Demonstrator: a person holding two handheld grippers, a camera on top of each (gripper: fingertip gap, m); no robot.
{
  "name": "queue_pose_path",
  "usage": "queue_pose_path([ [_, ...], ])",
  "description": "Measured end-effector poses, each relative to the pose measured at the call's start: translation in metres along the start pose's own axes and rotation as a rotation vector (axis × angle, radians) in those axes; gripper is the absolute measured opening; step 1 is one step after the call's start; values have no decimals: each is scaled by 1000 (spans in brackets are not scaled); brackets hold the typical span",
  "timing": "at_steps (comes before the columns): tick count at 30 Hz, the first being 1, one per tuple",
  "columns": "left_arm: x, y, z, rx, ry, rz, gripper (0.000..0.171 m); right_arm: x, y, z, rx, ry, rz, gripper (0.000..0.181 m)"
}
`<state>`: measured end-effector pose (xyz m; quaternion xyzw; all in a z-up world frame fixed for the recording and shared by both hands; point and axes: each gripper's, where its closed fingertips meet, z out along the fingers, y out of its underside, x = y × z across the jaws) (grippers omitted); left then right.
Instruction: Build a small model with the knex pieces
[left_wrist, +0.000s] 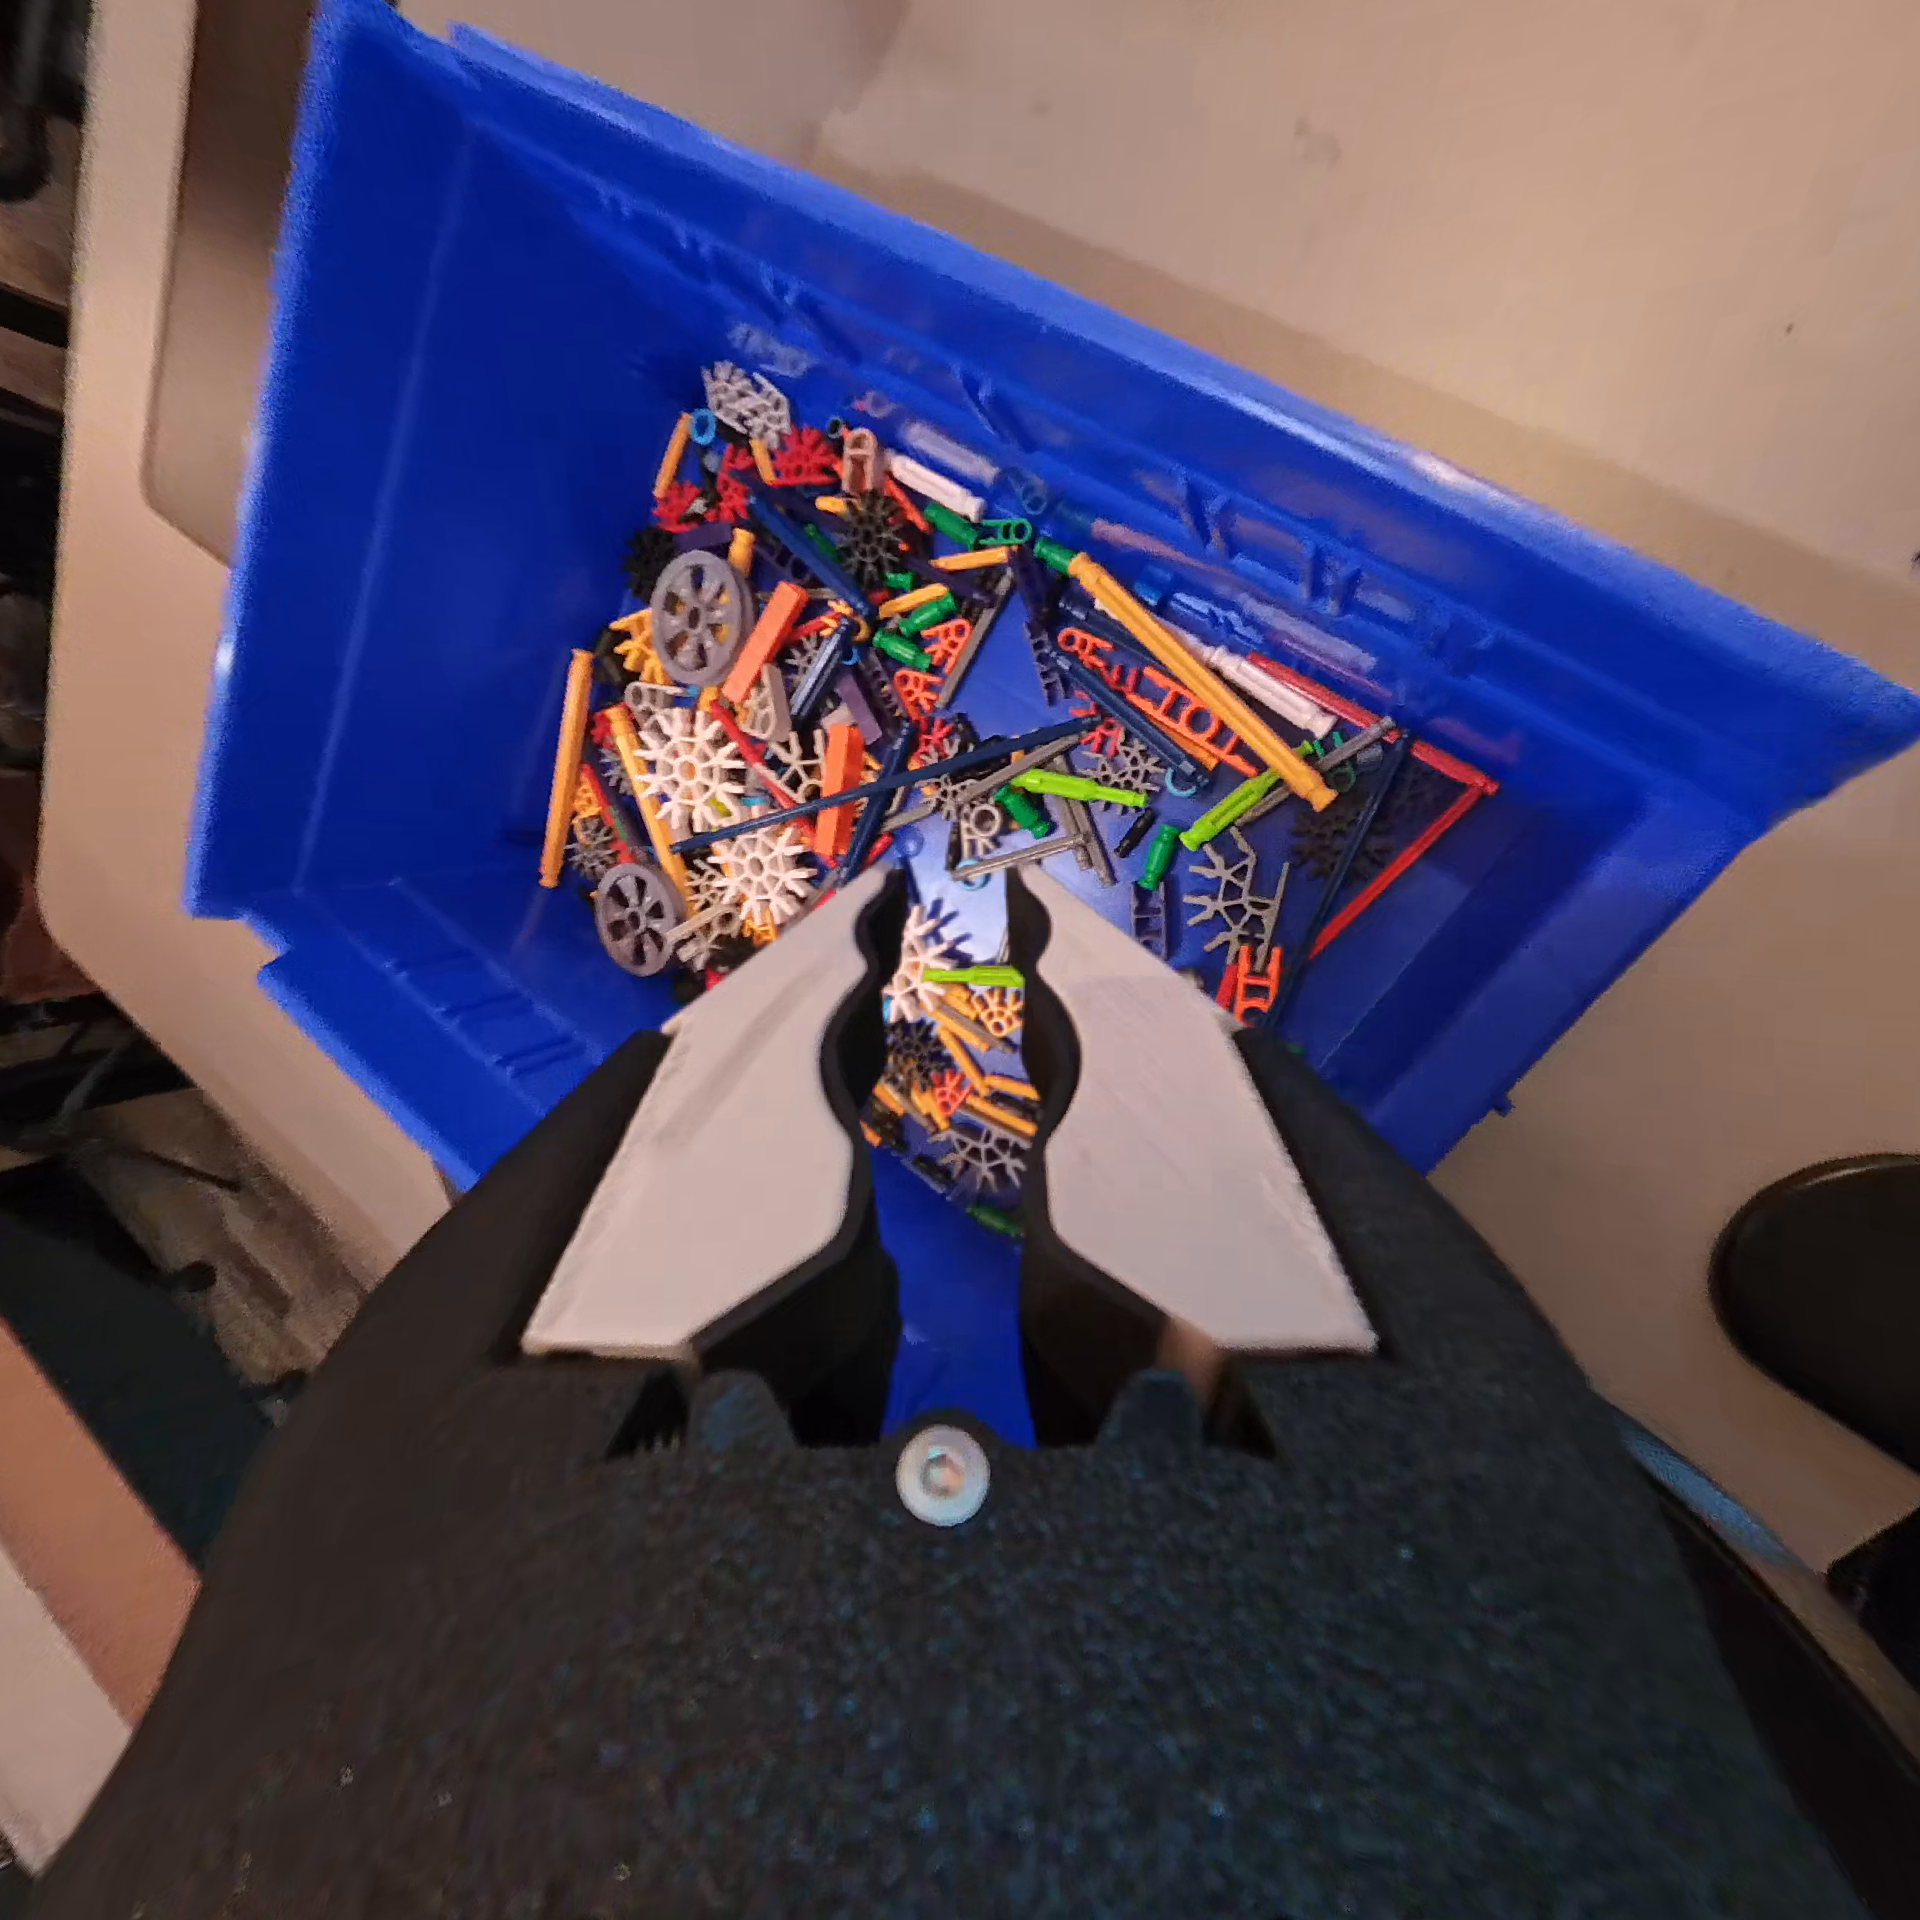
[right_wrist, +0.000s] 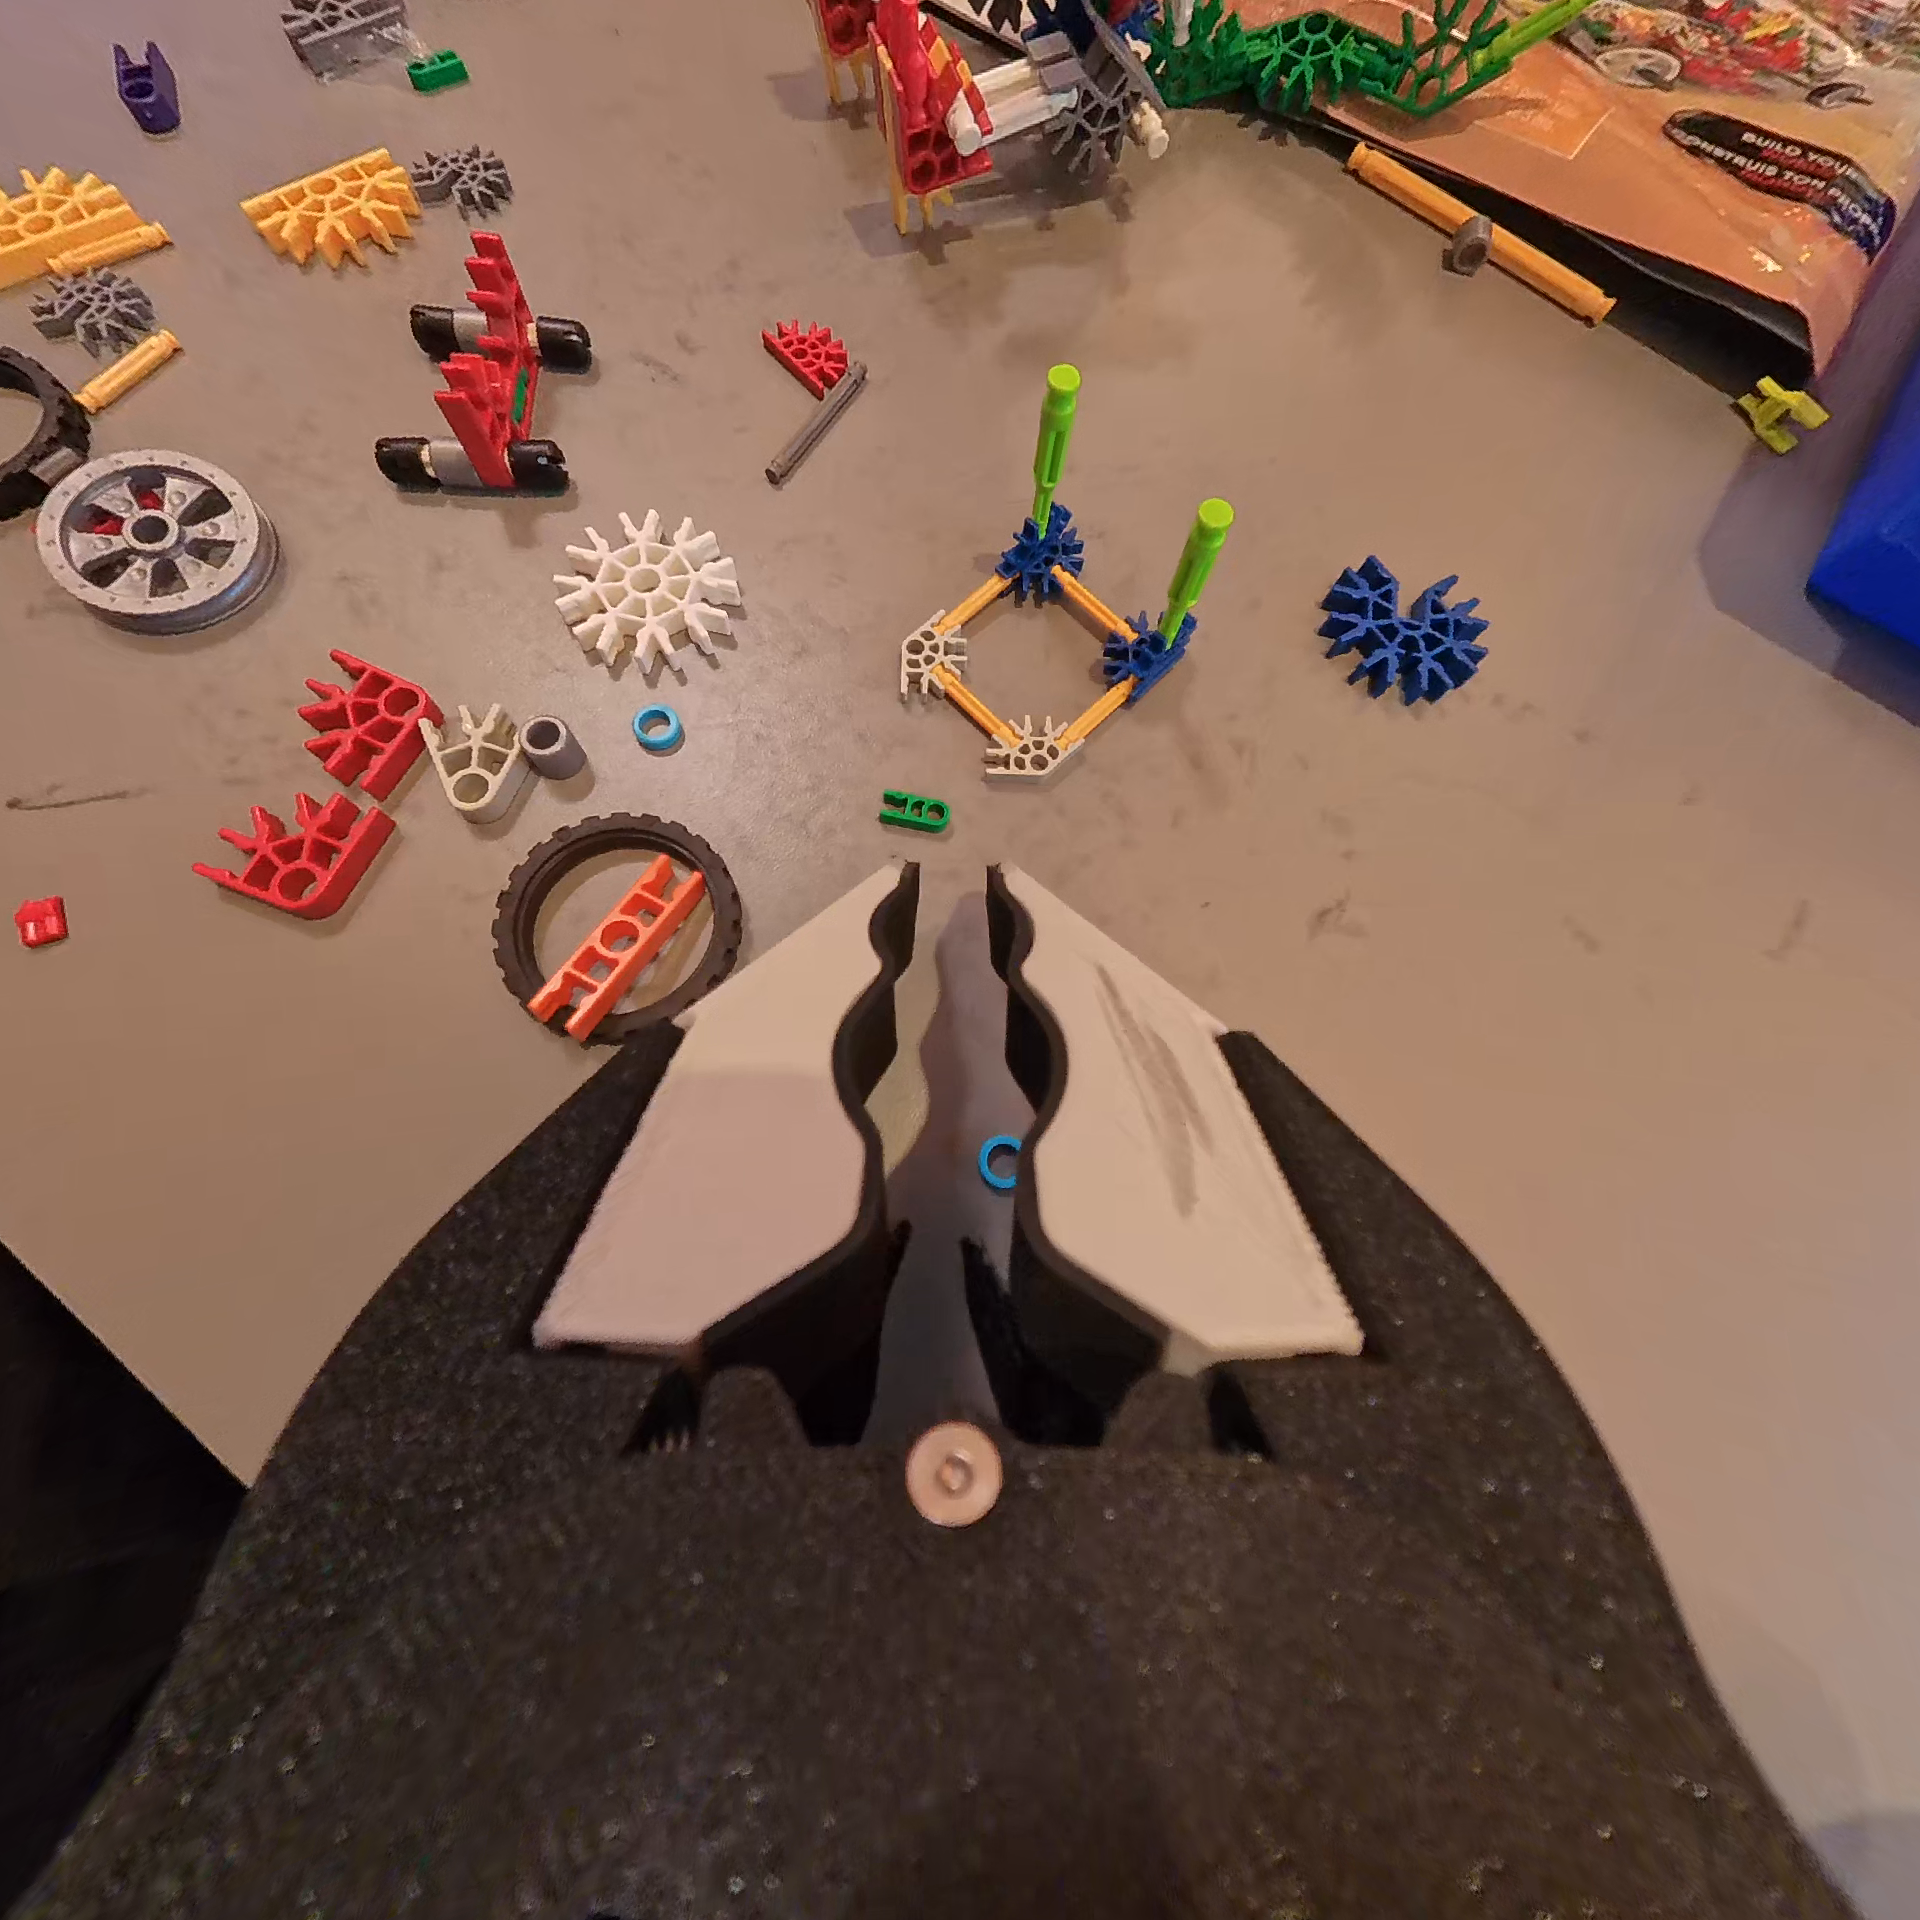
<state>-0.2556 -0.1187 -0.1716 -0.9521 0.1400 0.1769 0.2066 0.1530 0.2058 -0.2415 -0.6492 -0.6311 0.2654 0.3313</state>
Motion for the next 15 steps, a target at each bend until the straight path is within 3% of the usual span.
queue_pose_path([
  [6,9,5,29,-52,87,15,15,0,2,2,-19,1,2,13],
  [15,21,18,64,-122,195,-126,10,1,3,2,-22,9,1,13],
])
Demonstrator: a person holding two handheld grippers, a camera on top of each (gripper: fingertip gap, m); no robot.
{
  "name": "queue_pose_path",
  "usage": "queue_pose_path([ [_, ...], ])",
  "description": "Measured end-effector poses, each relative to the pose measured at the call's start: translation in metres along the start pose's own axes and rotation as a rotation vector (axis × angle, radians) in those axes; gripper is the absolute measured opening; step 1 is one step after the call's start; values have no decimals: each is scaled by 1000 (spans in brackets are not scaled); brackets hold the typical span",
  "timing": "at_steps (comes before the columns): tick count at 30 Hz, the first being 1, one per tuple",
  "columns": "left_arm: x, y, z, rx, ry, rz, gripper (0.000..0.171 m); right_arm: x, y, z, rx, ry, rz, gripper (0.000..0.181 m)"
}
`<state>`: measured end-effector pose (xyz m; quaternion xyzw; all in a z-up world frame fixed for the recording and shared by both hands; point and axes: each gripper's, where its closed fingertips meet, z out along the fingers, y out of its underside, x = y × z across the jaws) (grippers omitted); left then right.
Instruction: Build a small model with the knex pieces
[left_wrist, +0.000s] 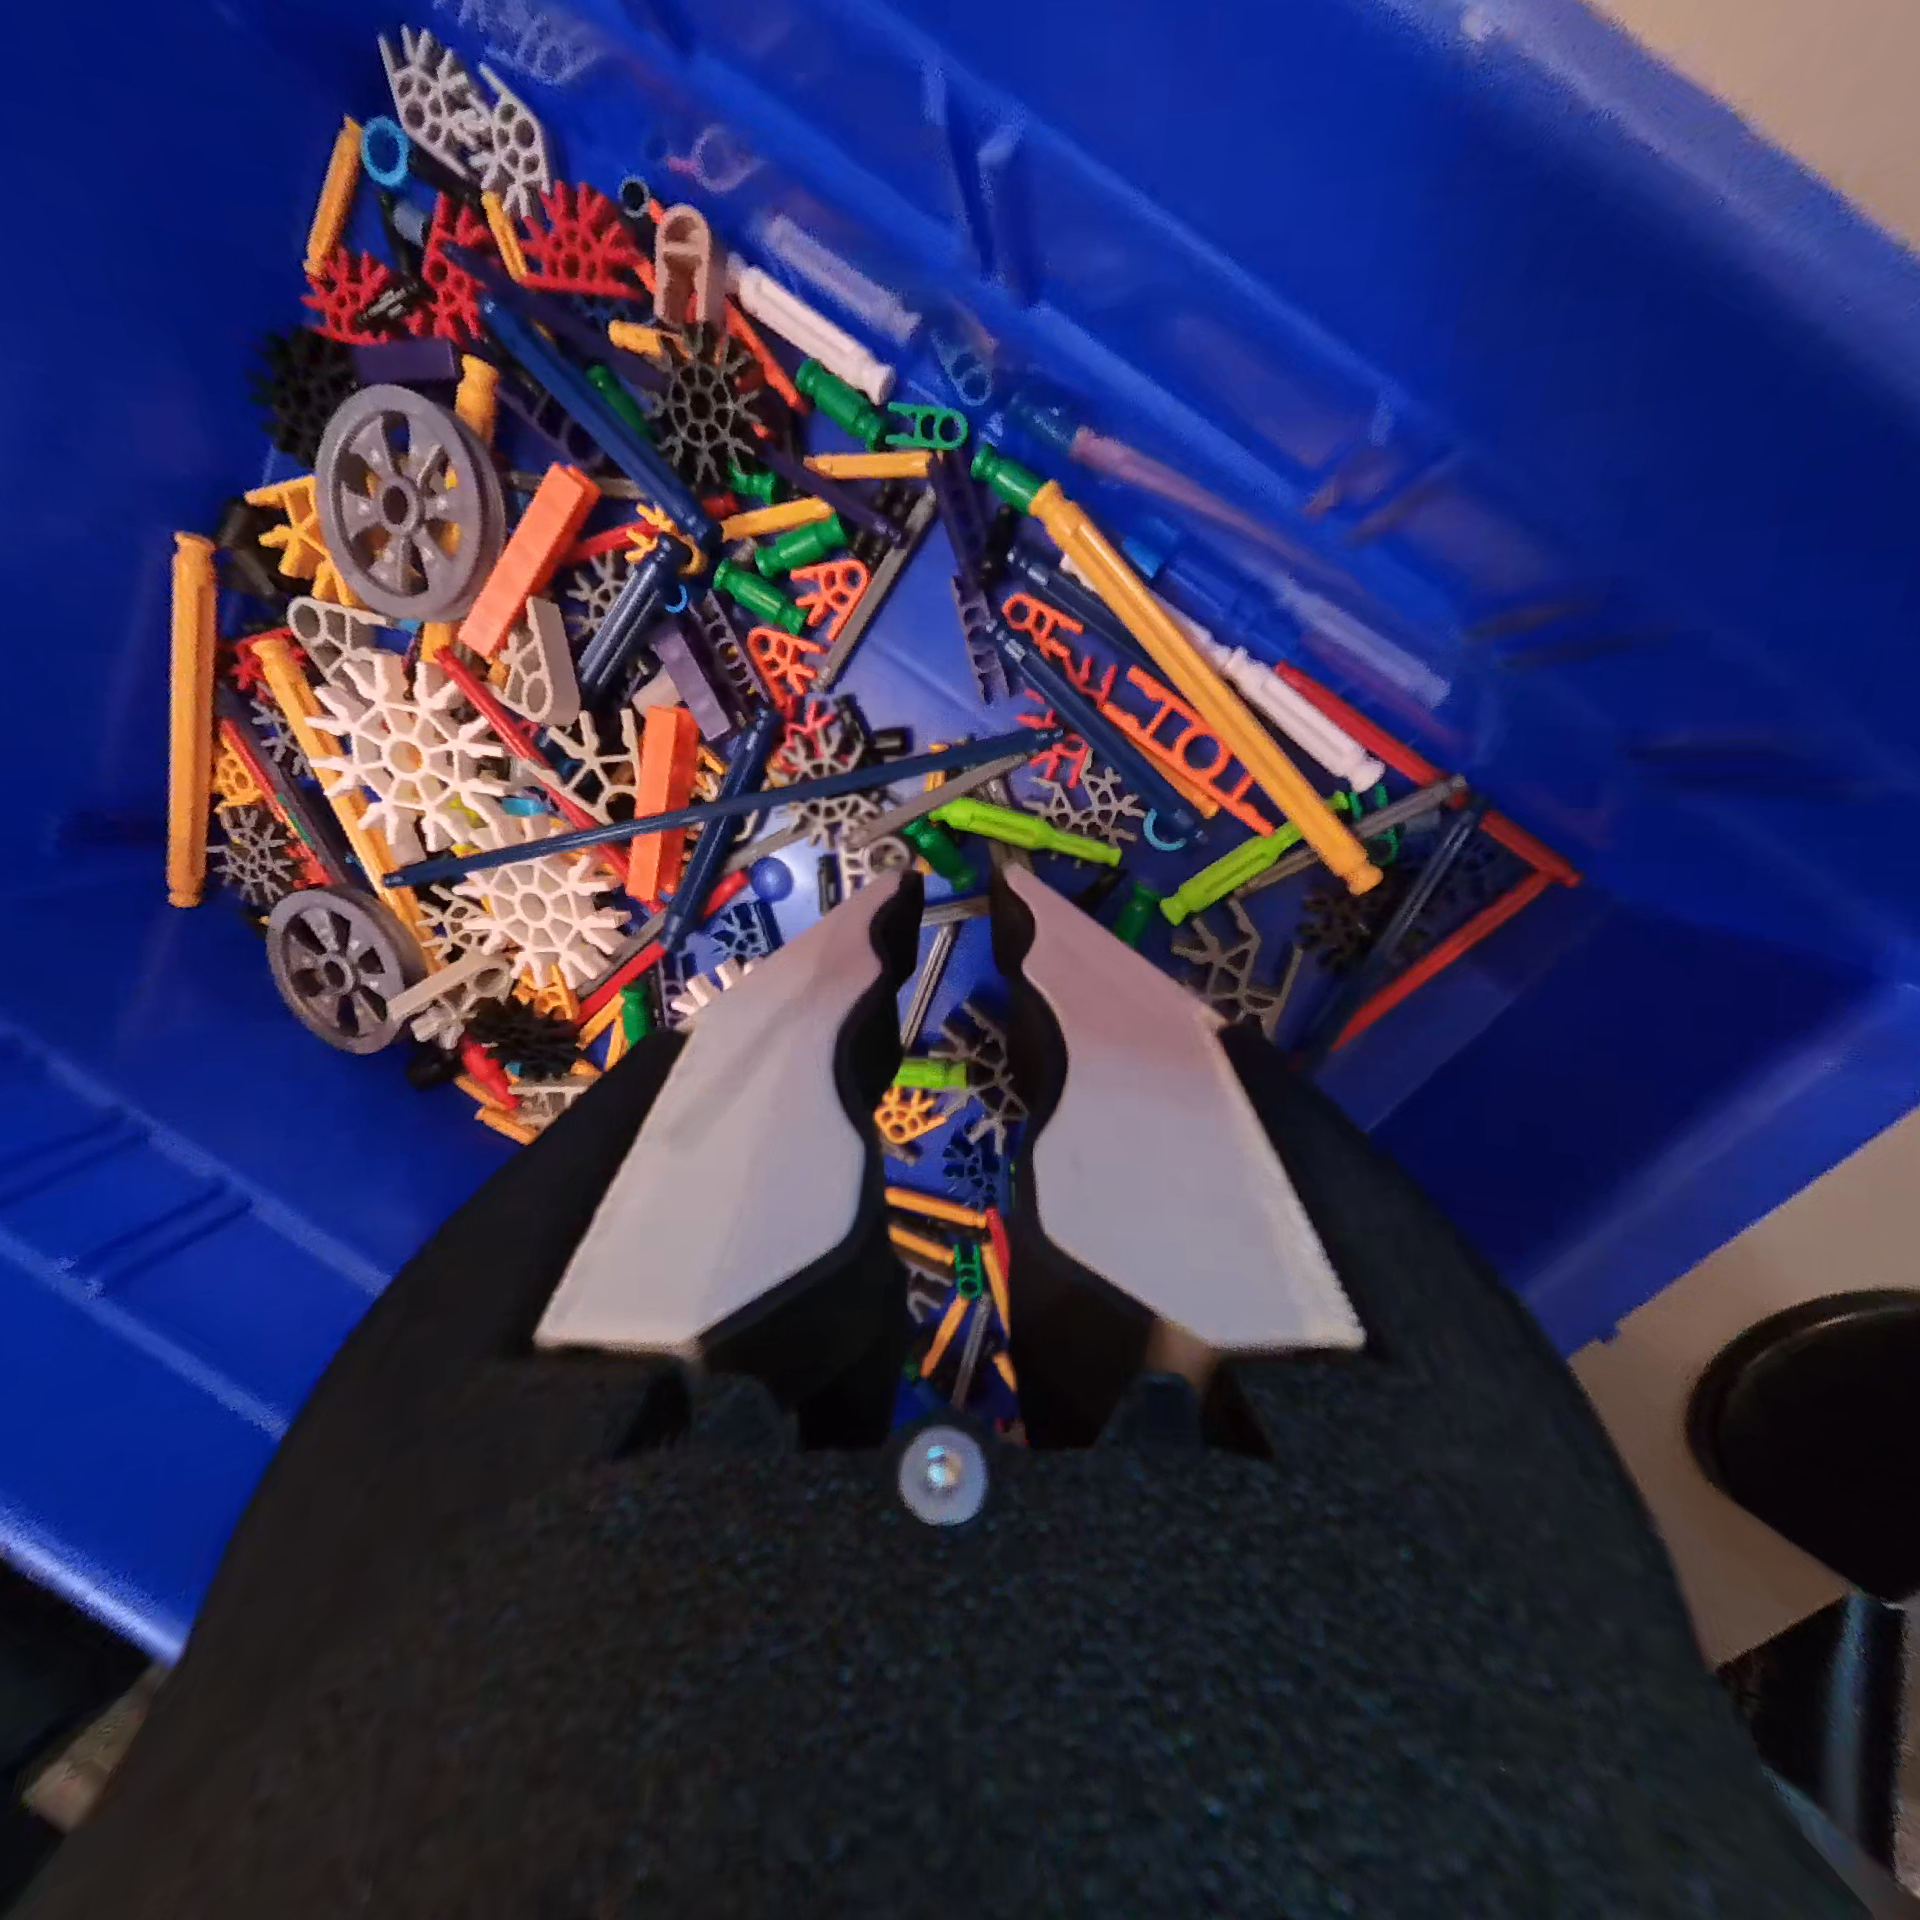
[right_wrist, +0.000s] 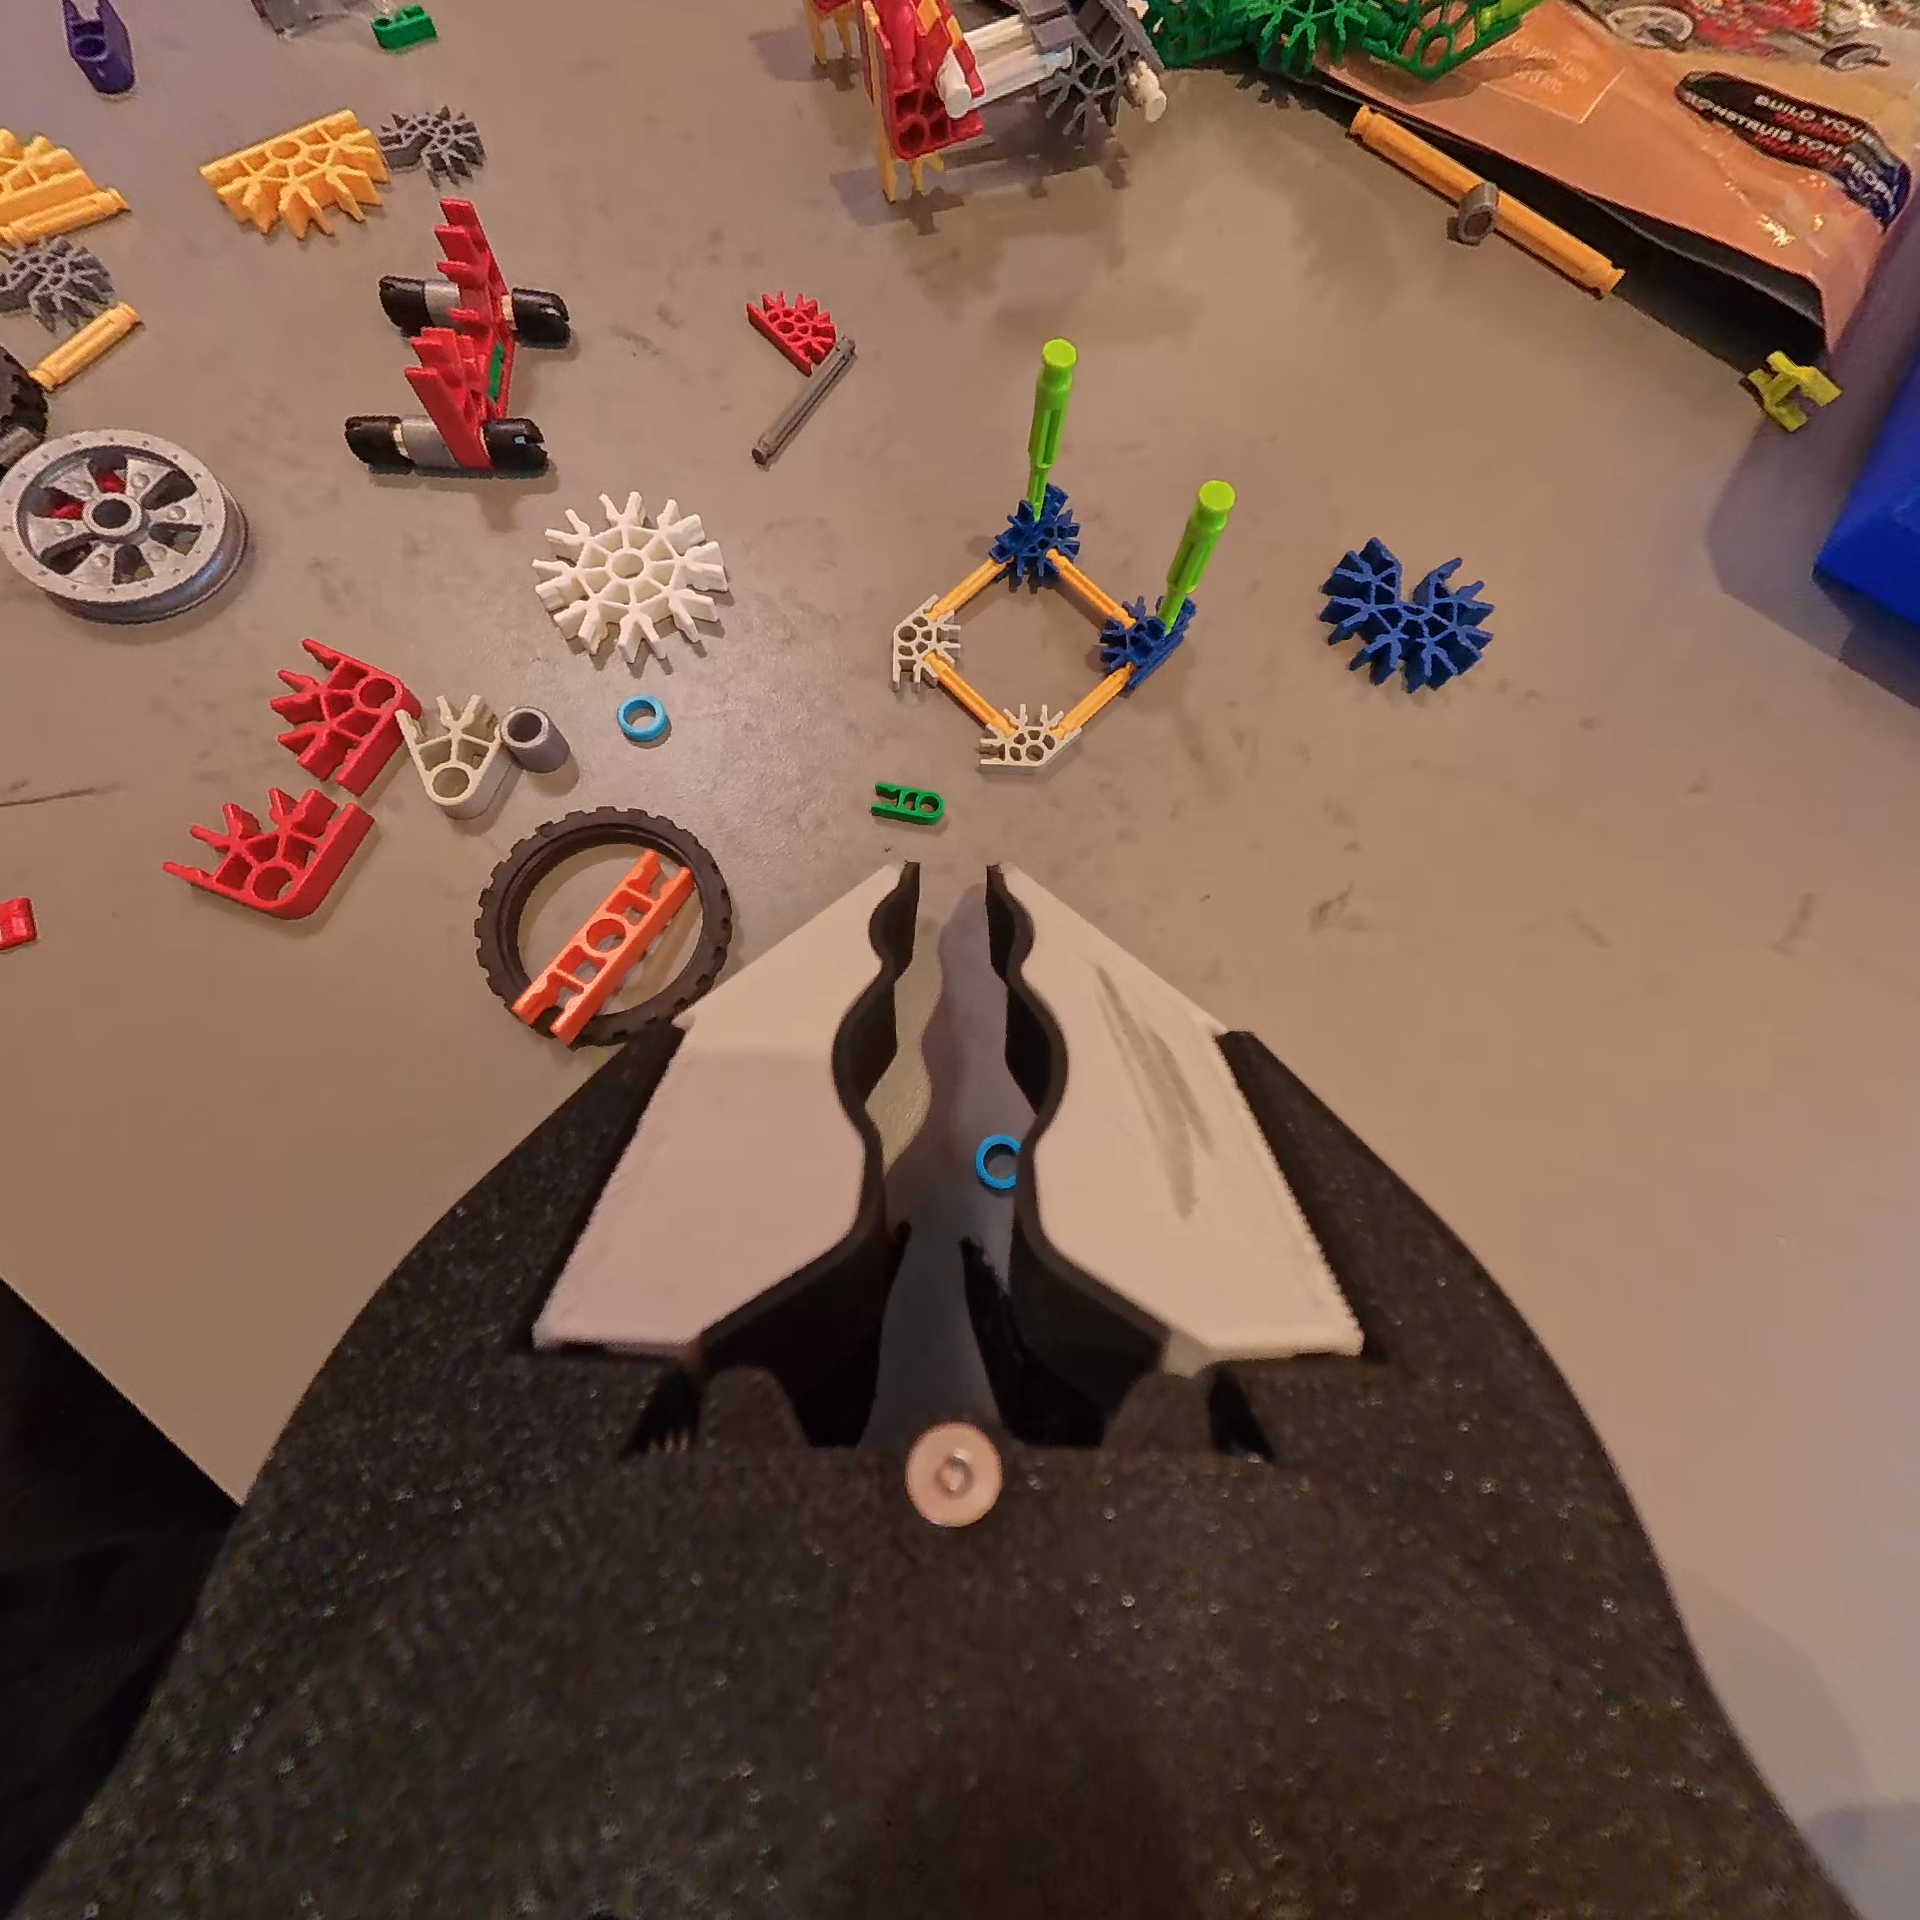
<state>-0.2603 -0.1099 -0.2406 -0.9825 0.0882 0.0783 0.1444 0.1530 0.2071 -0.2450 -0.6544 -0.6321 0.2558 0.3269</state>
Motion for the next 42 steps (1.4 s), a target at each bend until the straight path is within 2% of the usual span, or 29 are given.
queue_pose_path([
  [6,-1,0,8,-1,19,-34,8,0,-1,-1,5,-2,2,13],
  [16,-9,-6,10,48,-29,-27,4,0,-2,-2,17,-3,7,13],
  [21,-15,-8,-4,81,-87,-19,4,0,-2,-2,17,-3,7,13],
  [27,-15,-20,-40,164,-168,-14,3,0,-2,-2,16,-5,9,13],
  [34,13,-62,-99,319,-253,68,3,0,-3,-2,19,-6,8,13],
  [42,77,-120,-111,423,-234,242,3,-1,-4,-3,33,-11,5,13],
])
